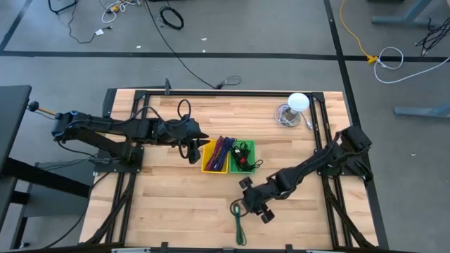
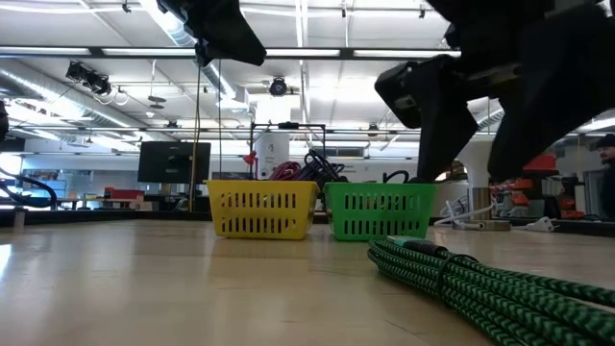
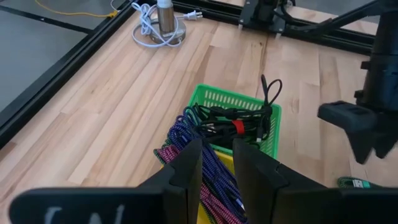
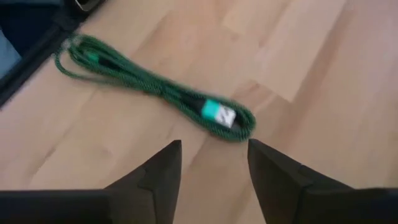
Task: Pick & Place USB Port
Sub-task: Put the green charger cable into the yellow basket
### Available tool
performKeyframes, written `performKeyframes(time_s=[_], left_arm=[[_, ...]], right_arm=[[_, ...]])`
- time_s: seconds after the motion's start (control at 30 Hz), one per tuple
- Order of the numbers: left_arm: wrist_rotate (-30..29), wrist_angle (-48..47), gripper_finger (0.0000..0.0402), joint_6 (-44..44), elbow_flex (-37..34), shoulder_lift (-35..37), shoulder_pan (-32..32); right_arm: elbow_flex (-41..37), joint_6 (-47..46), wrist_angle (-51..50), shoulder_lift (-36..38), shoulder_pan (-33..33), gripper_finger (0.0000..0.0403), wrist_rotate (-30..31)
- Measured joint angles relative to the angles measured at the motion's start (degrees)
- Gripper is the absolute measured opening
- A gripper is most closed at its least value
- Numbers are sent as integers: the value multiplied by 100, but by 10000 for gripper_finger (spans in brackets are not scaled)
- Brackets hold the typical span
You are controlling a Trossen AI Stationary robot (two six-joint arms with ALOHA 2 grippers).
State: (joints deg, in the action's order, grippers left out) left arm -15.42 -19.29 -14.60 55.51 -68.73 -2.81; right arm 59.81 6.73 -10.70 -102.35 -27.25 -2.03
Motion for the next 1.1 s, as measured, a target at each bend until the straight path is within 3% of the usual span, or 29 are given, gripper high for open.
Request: performKeyframes(time_s=[0.23,0.57,1.1], left_arm=[[-2,20,96,18,0,0,0],[0,29,96,19,0,0,0],[-2,24,96,21,0,0,0]], right_arm=[[287,183,140,-341,-58,187,1],[1119,1034,-1025,-1106,-83,188,243],[1180,1033,-518,-1113,-113,188,431]])
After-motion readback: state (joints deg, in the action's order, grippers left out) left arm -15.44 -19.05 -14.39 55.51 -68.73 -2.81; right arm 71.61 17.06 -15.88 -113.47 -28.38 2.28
